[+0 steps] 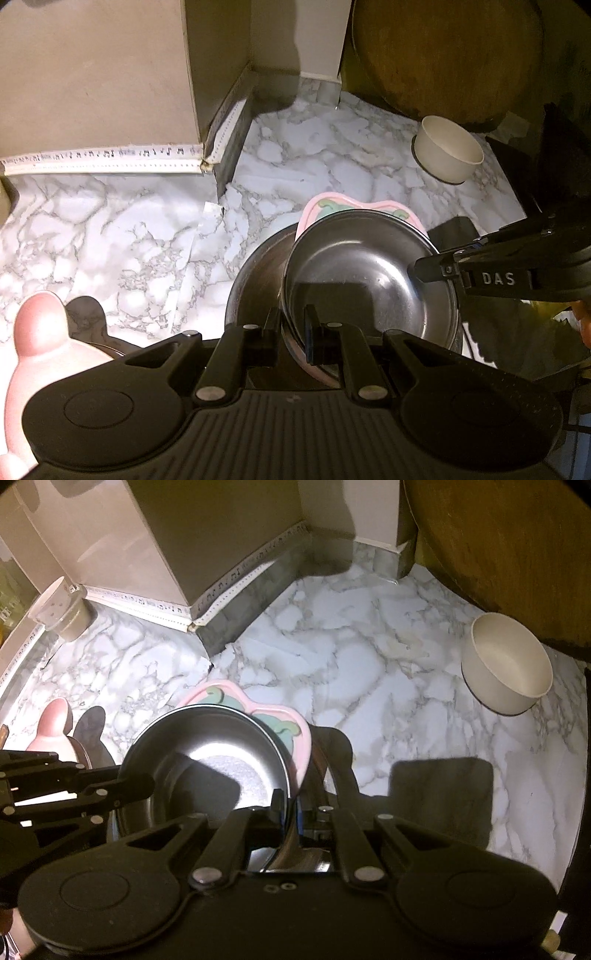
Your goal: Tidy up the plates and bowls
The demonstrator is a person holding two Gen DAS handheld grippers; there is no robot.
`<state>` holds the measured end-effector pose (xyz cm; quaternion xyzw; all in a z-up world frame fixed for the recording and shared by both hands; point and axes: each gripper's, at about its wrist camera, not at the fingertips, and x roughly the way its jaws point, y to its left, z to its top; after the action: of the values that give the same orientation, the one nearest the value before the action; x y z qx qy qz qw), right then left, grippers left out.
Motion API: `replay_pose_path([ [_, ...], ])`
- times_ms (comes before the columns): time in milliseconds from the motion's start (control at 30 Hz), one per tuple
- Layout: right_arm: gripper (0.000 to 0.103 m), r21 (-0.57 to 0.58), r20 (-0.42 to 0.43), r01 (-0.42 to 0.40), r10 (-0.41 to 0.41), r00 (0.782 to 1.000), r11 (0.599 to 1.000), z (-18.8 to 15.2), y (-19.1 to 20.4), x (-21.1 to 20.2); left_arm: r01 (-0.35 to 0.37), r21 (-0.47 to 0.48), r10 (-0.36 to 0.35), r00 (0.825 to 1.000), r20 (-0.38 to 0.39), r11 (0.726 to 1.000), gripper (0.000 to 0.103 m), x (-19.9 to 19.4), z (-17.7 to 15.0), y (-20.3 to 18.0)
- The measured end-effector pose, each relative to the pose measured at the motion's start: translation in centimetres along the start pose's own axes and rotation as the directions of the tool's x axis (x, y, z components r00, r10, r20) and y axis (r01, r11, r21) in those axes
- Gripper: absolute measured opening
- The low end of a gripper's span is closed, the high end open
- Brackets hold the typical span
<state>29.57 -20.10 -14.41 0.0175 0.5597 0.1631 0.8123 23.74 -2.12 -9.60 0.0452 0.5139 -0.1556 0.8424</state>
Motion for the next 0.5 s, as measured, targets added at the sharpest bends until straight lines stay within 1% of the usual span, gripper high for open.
replay_pose_path([
  [100, 0.008, 0.003, -0.007, -0.004, 0.004, 1.000, 1.000, 0.0, -0.1, 0.2, 0.004, -0.008, -0.004, 1.000, -0.008, 1.000, 0.011, 0.8, 0.1, 0.3],
  [300, 0.009, -0.002, -0.014, -0.003, 0.003, 1.000, 1.000, 0.2, -0.1, 0.8, -0.008, 0.006, 0.008, 1.000, -0.011, 1.000, 0.011, 1.6, 0.5, 0.4],
  [400, 0.009, 0.004, -0.007, -0.001, 0.001, 1.000, 1.000, 0.5, -0.4, 0.9, -0.006, 0.003, 0.006, 1.000, -0.010, 1.000, 0.011, 1.9, 1.0, 0.5],
  [500, 0.008, -0.001, 0.006, 0.017, -0.017, 1.000, 1.000, 1.0, -0.4, 1.0, -0.016, 0.007, 0.016, 1.000, 0.002, 1.000, 0.011, 2.3, 1.8, 0.2],
])
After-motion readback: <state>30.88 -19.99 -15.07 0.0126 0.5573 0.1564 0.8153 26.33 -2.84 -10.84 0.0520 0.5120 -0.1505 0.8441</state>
